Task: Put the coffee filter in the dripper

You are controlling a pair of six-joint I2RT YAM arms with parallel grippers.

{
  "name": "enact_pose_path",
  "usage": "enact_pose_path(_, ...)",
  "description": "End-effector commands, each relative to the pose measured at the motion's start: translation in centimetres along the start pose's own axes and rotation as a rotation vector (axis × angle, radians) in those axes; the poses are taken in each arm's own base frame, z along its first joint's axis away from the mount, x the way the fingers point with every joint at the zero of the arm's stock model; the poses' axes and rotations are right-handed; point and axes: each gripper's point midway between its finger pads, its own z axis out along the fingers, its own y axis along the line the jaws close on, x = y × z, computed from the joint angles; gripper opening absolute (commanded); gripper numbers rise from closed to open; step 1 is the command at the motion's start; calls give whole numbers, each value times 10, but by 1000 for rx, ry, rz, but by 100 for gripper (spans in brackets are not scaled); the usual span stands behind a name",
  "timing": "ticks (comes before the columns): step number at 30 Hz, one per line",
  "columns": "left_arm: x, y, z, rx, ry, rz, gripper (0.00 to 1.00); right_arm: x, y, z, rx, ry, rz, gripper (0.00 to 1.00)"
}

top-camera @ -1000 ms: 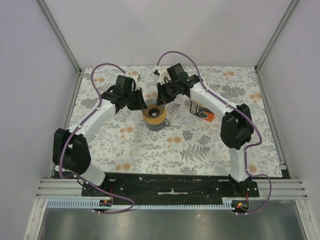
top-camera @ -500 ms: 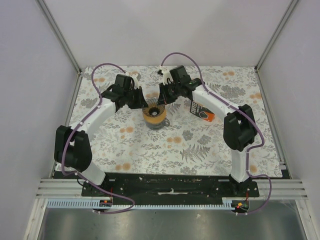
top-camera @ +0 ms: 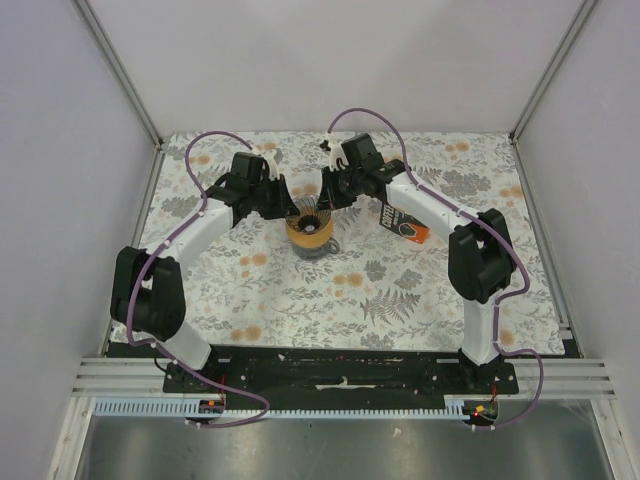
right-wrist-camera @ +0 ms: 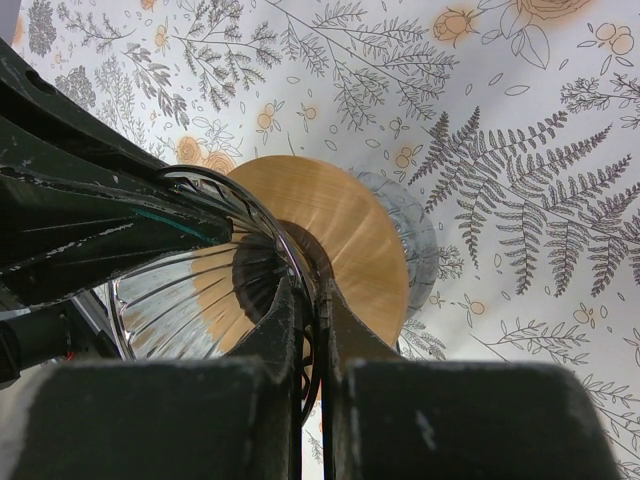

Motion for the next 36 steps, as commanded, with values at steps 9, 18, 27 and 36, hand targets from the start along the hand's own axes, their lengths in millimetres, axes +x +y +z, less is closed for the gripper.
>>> enact_pose_path(9,93,66,23,-246,289,-103,2,96,-22,33,74,256,-26,0)
enact_pose_path(18,100,77,19,-280,272,-95,2,117,-23,35,66,272,-3,0)
enact_pose_path(27,52,35,11,-125,219,-62,5,72,9,12,-7,175,-53,25)
enact_pose_path(36,20,14,-10,-72,125,19,13,24,35,-13,-45,82,-119,41)
